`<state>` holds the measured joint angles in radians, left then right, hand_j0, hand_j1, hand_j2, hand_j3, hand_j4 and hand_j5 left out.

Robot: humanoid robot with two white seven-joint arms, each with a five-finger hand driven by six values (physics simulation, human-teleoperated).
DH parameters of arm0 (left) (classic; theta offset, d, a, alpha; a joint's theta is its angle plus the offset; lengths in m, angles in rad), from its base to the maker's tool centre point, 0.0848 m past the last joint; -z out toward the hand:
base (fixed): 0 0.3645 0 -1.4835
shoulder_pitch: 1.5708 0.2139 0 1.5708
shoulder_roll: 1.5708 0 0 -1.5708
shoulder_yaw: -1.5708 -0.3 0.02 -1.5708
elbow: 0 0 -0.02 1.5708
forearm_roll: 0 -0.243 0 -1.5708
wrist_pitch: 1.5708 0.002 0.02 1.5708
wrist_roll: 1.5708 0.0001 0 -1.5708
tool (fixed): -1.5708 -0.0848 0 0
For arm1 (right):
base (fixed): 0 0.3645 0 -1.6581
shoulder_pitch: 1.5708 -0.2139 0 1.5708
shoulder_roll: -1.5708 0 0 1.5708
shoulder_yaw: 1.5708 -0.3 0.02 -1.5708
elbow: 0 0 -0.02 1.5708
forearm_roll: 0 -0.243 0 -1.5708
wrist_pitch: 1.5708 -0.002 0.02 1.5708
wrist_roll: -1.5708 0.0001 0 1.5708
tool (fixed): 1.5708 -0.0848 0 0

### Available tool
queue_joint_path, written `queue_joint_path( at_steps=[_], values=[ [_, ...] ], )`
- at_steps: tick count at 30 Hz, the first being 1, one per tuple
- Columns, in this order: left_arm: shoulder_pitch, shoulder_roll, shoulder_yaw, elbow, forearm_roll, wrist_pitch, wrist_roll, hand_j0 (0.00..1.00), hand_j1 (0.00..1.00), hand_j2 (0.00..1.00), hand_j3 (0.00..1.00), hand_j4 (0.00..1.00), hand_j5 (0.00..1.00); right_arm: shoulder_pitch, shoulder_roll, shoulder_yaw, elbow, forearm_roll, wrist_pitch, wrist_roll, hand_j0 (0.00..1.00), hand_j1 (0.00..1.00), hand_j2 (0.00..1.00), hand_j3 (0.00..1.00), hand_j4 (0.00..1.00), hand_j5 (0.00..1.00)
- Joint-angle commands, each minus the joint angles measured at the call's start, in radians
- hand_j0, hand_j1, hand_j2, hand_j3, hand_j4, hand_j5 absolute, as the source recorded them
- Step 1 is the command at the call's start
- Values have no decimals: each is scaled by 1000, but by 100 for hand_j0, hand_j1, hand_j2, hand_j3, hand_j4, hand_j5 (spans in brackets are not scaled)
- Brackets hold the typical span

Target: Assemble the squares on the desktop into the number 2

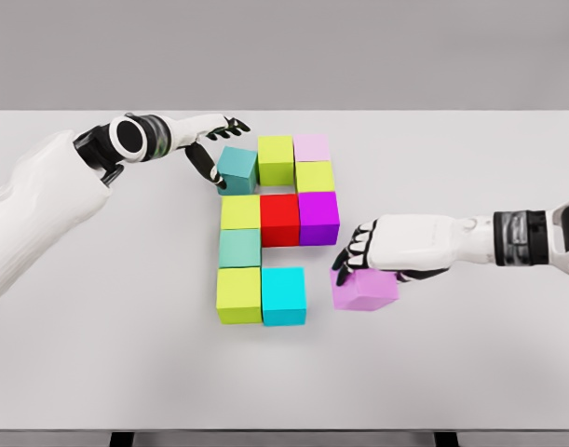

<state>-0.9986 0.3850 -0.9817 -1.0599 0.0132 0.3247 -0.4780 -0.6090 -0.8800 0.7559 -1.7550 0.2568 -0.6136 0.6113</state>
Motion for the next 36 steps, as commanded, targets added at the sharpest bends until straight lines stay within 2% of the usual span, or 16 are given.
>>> queue_joint_path(
  at_steps=[1, 12, 15, 17, 20, 26, 36],
  values=[
    [0, 0, -2, 15, 10, 1, 4, 98, 98, 98, 98, 98, 98, 0, 4, 2, -1, -7, 3, 0, 72, 72, 72, 72, 72, 72],
    [2, 3, -12, 8, 1, -10, 2, 97, 97, 97, 97, 97, 97, -23, 39, 25, 0, -7, 3, 0, 74, 74, 74, 74, 74, 74],
    [2, 3, -12, 8, 1, -12, -2, 92, 92, 92, 92, 92, 92, -29, 49, 37, 0, -7, 3, 0, 74, 74, 74, 74, 74, 74],
    [9, 3, -12, 8, 1, -10, -2, 81, 81, 81, 81, 81, 81, -29, 52, 37, 0, -7, 3, 0, 74, 74, 74, 74, 74, 74],
    [11, 3, -12, 8, 1, -12, -2, 75, 75, 75, 75, 75, 75, -29, 58, 39, 0, -7, 3, 0, 74, 74, 74, 74, 74, 74],
    [11, 3, -12, 9, 8, -10, -1, 67, 67, 67, 67, 67, 67, -37, 67, 42, 14, -7, 3, 0, 74, 74, 74, 74, 74, 74],
    [11, 3, -11, 11, 25, -4, -1, 61, 61, 61, 61, 61, 61, -48, 75, 43, 29, -7, 3, 0, 75, 75, 75, 75, 75, 75]
  ],
)
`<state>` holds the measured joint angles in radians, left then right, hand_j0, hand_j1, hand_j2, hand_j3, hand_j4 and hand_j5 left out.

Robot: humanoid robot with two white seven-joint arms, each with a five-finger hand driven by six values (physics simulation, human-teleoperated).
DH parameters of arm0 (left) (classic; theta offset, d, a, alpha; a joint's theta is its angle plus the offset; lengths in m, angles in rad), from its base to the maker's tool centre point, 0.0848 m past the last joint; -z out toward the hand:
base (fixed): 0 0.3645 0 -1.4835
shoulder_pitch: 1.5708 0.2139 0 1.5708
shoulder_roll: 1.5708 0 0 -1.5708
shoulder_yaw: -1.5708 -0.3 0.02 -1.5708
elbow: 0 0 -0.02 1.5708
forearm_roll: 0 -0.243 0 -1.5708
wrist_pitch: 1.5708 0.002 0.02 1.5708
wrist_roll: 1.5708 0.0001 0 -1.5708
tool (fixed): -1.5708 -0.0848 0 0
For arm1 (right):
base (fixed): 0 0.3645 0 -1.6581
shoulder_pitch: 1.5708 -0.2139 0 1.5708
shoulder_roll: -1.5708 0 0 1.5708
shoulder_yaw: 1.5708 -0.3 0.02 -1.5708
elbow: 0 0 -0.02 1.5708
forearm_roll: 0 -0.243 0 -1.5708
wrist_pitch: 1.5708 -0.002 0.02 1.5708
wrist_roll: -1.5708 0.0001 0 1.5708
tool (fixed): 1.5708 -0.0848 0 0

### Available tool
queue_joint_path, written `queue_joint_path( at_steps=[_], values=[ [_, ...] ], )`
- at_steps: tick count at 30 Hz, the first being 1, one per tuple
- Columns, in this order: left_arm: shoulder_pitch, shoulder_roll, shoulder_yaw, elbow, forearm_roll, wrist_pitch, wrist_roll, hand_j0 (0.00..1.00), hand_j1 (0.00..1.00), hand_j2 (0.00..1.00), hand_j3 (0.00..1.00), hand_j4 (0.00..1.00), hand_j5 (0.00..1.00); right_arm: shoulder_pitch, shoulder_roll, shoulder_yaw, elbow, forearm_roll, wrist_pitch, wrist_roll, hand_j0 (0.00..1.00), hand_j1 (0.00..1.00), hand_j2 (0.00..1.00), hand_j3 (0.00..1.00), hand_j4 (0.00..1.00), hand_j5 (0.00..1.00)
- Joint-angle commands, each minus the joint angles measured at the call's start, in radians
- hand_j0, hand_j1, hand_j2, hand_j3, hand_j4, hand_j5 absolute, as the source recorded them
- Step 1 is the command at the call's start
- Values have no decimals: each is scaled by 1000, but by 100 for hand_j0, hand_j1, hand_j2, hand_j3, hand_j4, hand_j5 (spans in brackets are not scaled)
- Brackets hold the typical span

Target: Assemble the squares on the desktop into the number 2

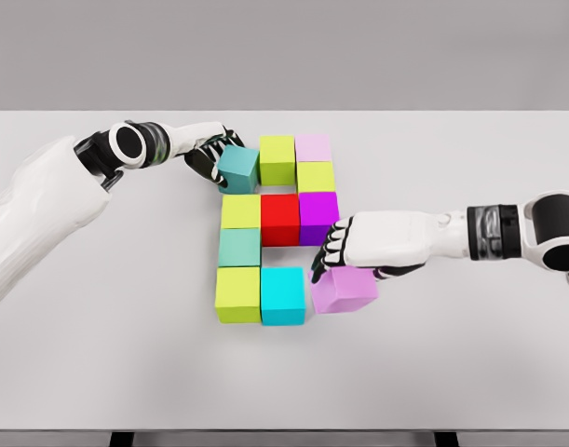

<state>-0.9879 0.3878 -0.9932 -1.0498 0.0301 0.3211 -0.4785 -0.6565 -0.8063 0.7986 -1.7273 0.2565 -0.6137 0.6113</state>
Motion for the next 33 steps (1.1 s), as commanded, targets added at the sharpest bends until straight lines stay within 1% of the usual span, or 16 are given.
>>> queue_joint_path(
  at_steps=[1, 16, 22, 24, 26, 27, 28, 31, 33],
  values=[
    [0, 0, 1, 1, 8, 1, 1, 60, 60, 60, 60, 60, 60, 0, 2, 1, 0, -6, 3, 0, 75, 75, 75, 75, 75, 75],
    [0, 0, 11, 7, 11, 16, 3, 57, 57, 57, 57, 57, 57, -2, 7, -1, 0, -8, 3, 0, 75, 75, 75, 75, 75, 75],
    [-3, -1, 13, 31, 11, 19, 4, 57, 57, 57, 57, 57, 57, -3, 18, -1, 2, -8, 3, 0, 76, 76, 76, 76, 76, 76],
    [-2, -1, 42, 33, 13, 19, 4, 57, 57, 57, 57, 57, 57, -3, 16, -2, 5, -8, 3, 0, 76, 76, 76, 76, 76, 76],
    [-2, -3, 44, 33, 13, 21, 6, 57, 57, 57, 57, 57, 57, -3, 16, -4, 9, -8, 3, 0, 77, 77, 77, 77, 77, 77],
    [-2, -3, 44, 33, 13, 26, 8, 57, 57, 57, 57, 57, 57, -5, 16, -6, 9, -8, 3, 0, 80, 80, 80, 80, 80, 80],
    [0, -4, 44, 33, 20, 36, 24, 57, 57, 57, 57, 57, 57, -5, 16, -10, 9, -6, 3, 0, 100, 100, 100, 100, 100, 100],
    [2, -4, 44, 33, 47, 49, 100, 57, 57, 57, 57, 57, 57, -6, 16, -12, 8, -6, 3, 0, 100, 100, 100, 100, 100, 100],
    [2, -6, 44, 33, 48, 49, 104, 57, 57, 57, 57, 57, 57, -6, 16, -12, 8, -5, 3, 0, 100, 100, 100, 100, 100, 100]
  ],
)
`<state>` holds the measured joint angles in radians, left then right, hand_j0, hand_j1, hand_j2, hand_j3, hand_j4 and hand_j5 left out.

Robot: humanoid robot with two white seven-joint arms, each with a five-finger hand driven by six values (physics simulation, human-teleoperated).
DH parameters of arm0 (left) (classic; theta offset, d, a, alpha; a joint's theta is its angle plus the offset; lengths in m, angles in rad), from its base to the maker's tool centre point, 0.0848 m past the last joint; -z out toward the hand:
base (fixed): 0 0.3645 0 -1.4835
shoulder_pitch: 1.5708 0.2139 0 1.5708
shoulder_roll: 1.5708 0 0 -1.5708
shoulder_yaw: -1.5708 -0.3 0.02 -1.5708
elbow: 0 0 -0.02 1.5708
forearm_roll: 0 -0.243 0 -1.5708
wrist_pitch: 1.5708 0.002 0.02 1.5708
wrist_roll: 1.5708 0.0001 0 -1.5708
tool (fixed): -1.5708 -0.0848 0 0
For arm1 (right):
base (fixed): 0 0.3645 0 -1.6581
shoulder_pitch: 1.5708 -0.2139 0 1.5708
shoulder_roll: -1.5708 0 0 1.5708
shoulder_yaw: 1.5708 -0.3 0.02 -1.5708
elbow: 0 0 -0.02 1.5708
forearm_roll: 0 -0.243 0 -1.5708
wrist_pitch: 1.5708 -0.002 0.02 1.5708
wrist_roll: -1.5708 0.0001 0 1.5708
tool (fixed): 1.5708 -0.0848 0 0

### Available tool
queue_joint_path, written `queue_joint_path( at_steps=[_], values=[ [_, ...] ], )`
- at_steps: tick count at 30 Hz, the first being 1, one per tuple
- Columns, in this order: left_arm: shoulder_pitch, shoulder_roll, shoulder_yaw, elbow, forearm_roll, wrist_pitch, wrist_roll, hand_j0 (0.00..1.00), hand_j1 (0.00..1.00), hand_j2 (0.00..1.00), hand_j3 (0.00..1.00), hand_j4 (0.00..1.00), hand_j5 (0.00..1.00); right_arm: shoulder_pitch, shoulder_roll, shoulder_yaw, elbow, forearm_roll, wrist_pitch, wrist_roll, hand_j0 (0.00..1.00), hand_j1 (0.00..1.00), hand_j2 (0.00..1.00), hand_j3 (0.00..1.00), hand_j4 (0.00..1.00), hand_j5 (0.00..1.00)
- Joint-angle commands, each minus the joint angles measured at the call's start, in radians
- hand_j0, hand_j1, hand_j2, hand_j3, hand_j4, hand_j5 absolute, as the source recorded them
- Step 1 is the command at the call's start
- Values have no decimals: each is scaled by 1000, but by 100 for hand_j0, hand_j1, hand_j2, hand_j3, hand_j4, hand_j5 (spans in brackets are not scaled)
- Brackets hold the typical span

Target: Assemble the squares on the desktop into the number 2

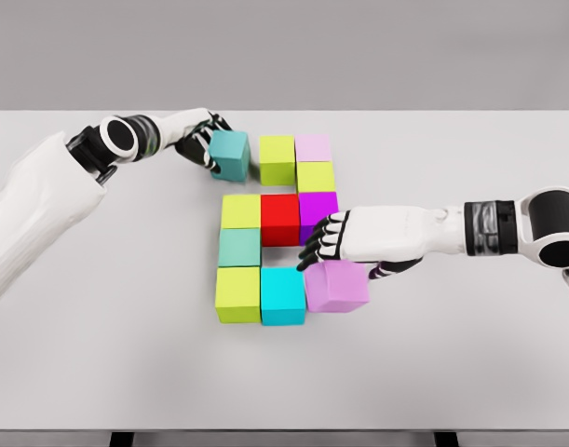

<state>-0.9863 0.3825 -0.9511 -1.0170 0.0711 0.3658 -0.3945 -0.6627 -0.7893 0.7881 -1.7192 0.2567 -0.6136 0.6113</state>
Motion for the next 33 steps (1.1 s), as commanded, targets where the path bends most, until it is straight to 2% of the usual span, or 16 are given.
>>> queue_joint_path(
  at_steps=[1, 3, 10, 16, 19, 21, 24, 27, 29, 33],
  values=[
    [2, -7, 2, 0, 12, 4, 39, 57, 57, 57, 57, 57, 57, -2, -1, -3, 0, -5, 3, 0, 100, 100, 100, 100, 100, 100],
    [3, -11, 2, 0, 52, 5, 83, 57, 57, 57, 57, 57, 57, -2, -5, -10, 0, -5, 3, 0, 100, 100, 100, 100, 100, 100],
    [9, -17, 2, -3, 55, 5, 85, 58, 58, 58, 58, 58, 58, 8, -28, -96, 4, -20, 3, 0, 100, 100, 100, 100, 100, 100],
    [9, -17, 2, -3, 55, 2, 85, 60, 60, 60, 60, 60, 60, 11, -34, -84, 21, -60, 3, 0, 100, 100, 100, 100, 100, 100],
    [9, -17, 2, -3, 55, 2, 83, 60, 60, 60, 60, 60, 60, 20, -87, -87, 23, -172, 3, 0, 100, 100, 100, 100, 100, 100],
    [9, -17, 2, -6, 55, 1, 83, 60, 60, 60, 60, 60, 60, 21, -117, -87, 26, -200, 3, 0, 100, 100, 100, 100, 100, 100],
    [9, -17, 2, -9, 55, -2, 83, 61, 61, 61, 61, 61, 61, 28, -119, -84, 35, -277, 3, 0, 100, 100, 100, 100, 100, 100],
    [9, -16, 0, -11, 55, -4, 83, 62, 62, 62, 62, 62, 62, 78, -119, -84, 55, -362, 3, 0, 100, 100, 100, 100, 100, 100],
    [9, -16, 0, -11, 55, -5, 83, 65, 65, 65, 65, 65, 65, 110, -111, -86, 130, -496, 3, 0, 100, 100, 100, 100, 100, 100],
    [11, -16, -2, -12, 55, -8, 82, 68, 68, 68, 68, 68, 68, 104, -99, -142, 145, -461, 3, 0, 100, 100, 100, 100, 100, 100]
  ],
)
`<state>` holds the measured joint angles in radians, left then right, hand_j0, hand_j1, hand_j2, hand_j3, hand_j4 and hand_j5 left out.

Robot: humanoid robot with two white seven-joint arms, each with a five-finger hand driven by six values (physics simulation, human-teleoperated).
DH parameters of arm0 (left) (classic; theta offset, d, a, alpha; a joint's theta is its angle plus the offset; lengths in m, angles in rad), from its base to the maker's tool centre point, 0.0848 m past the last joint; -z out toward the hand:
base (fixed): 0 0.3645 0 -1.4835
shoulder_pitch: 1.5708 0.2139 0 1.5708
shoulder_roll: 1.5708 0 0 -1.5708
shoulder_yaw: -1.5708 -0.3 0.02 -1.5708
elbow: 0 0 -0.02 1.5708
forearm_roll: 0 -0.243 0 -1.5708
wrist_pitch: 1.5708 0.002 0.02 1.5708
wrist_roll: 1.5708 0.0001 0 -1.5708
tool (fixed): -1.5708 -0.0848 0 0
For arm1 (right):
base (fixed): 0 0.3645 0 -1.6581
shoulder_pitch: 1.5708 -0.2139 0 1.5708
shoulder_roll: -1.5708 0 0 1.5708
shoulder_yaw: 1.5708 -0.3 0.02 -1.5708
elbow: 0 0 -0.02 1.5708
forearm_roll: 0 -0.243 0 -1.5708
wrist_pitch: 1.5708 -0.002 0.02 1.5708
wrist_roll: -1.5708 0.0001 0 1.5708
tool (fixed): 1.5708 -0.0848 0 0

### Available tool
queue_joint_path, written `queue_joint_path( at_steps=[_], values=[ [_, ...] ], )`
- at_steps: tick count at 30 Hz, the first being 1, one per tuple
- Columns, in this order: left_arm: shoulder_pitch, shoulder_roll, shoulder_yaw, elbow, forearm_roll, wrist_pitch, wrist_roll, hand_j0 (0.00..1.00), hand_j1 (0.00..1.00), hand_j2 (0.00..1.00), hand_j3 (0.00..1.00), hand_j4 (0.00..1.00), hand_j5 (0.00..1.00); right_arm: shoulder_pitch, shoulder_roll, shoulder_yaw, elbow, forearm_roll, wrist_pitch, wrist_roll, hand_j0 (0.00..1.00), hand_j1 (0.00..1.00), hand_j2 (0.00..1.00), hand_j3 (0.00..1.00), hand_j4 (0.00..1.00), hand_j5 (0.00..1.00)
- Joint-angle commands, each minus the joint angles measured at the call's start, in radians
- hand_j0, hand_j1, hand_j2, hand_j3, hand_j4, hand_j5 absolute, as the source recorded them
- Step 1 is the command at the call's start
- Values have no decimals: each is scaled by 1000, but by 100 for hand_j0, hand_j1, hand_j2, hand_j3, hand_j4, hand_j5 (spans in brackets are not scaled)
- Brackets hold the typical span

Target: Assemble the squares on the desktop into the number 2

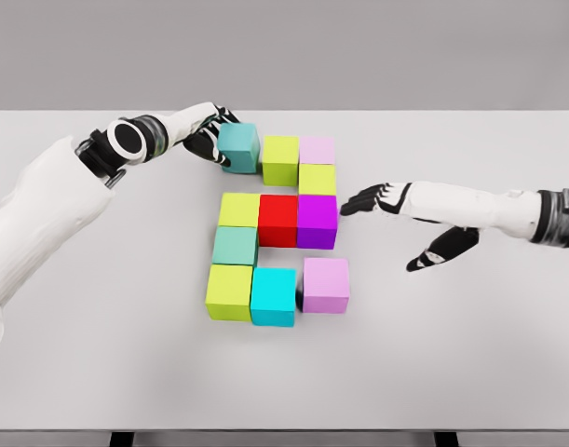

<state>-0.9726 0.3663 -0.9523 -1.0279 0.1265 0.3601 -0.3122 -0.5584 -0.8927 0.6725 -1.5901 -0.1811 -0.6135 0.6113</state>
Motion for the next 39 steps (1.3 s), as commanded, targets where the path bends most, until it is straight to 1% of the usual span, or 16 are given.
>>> queue_joint_path(
  at_steps=[1, 3, 5, 6, 8, 14, 22, 25, 28, 31, 32, 34, 35, 36, 37, 39],
  values=[
    [0, 0, 0, -1, -1, -3, -1, 69, 69, 69, 69, 69, 69, 0, 4, -16, 15, -14, 3, 0, 100, 100, 100, 100, 100, 100],
    [2, 0, 0, -1, -1, -3, -1, 70, 70, 70, 70, 70, 70, 0, 3, 48, 21, -9, 3, 0, 100, 100, 100, 100, 100, 100],
    [2, 0, 0, -1, -2, -4, -1, 75, 75, 75, 75, 75, 75, 2, -2, 59, 21, -20, 3, 0, 100, 100, 100, 100, 100, 100],
    [2, 2, 0, -1, -2, -4, -1, 76, 76, 76, 76, 76, 76, 3, -3, 82, 22, -55, 3, 0, 100, 100, 100, 100, 100, 100],
    [2, 2, 0, -3, -4, -7, -1, 79, 79, 79, 79, 79, 79, 11, -8, 156, 33, -192, 3, 0, 100, 100, 100, 100, 100, 100],
    [2, 2, -5, -4, -7, -9, -1, 91, 91, 91, 91, 91, 91, 21, -8, 162, 52, -273, 3, 0, 100, 100, 100, 100, 100, 100],
    [-2, 17, -5, -6, -5, -38, -7, 96, 96, 96, 96, 96, 96, 25, 12, 177, 124, -291, 3, 0, 100, 100, 100, 100, 100, 100],
    [-2, 71, -5, -4, 8, -115, -8, 96, 96, 96, 96, 96, 96, 25, 47, 214, 151, -290, 3, 0, 100, 100, 100, 100, 100, 100],
    [-2, 160, -6, -3, 45, -181, -8, 100, 100, 100, 100, 100, 100, 25, 52, 237, 151, -290, 3, 0, 100, 100, 100, 100, 100, 100],
    [-5, 240, -14, -3, 54, -184, -28, 100, 100, 100, 100, 100, 100, 26, 55, 239, 151, -290, 3, 0, 100, 100, 100, 100, 100, 100],
    [-6, 266, -31, -1, 73, -182, -74, 100, 100, 100, 100, 100, 100, 26, 55, 240, 151, -290, 3, 0, 100, 100, 100, 100, 100, 100],
    [-58, 276, -155, -24, -13, -233, -110, 100, 100, 100, 100, 100, 100, 28, 60, 249, 151, -290, 3, 0, 100, 100, 100, 100, 100, 100],
    [-77, 295, -194, -70, -45, -274, -134, 100, 100, 100, 100, 100, 100, 28, 60, 254, 151, -290, 3, 0, 100, 100, 100, 100, 100, 100],
    [-80, 332, -213, -101, -54, -290, -180, 100, 100, 100, 100, 100, 100, 28, 60, 254, 151, -290, 3, 0, 100, 100, 100, 100, 100, 100],
    [-109, 358, -249, -110, -88, -305, -229, 100, 100, 100, 100, 100, 100, 29, 60, 256, 151, -290, 3, 0, 100, 100, 100, 100, 100, 100],
    [-124, 399, -253, -100, -105, -405, -234, 100, 100, 100, 100, 100, 100, 29, 60, 260, 151, -290, 3, 0, 100, 100, 100, 100, 100, 100]
  ],
)
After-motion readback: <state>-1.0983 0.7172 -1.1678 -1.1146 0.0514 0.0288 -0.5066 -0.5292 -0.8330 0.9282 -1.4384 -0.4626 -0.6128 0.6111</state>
